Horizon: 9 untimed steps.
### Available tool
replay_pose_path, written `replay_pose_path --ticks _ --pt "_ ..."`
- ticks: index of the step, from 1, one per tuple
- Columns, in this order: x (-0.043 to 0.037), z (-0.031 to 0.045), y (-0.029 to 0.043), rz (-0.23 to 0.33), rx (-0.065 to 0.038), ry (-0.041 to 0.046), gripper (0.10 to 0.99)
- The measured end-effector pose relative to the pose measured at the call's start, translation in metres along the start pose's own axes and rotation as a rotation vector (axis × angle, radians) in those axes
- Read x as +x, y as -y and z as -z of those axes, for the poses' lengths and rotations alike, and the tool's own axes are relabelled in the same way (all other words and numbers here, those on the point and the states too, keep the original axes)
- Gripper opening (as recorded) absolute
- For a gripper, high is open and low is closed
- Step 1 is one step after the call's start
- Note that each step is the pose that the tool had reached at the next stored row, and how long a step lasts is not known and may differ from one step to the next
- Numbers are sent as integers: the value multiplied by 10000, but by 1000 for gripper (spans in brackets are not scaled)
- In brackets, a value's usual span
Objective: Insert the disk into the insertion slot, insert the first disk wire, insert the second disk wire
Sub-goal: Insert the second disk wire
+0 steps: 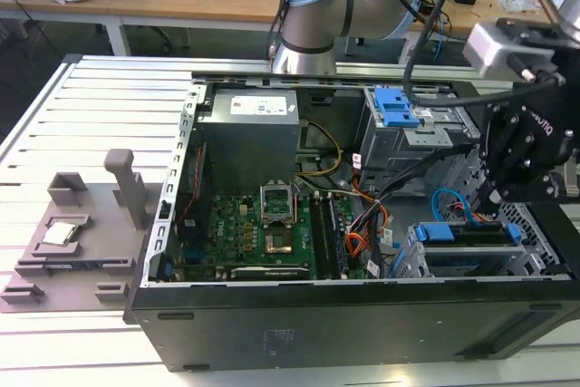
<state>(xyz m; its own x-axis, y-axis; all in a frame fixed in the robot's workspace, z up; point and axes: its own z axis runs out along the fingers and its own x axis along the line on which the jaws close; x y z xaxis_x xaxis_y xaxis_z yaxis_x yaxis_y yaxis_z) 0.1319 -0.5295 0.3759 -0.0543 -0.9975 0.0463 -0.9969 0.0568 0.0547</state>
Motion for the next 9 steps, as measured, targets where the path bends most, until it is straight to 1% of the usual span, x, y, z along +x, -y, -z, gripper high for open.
replay_pose_path --ticks 1,2,9 --pt "5 104 -6 1 0 0 106" --pt "6 136 -7 1 0 0 106" --pt "7 150 -8 1 -1 0 106"
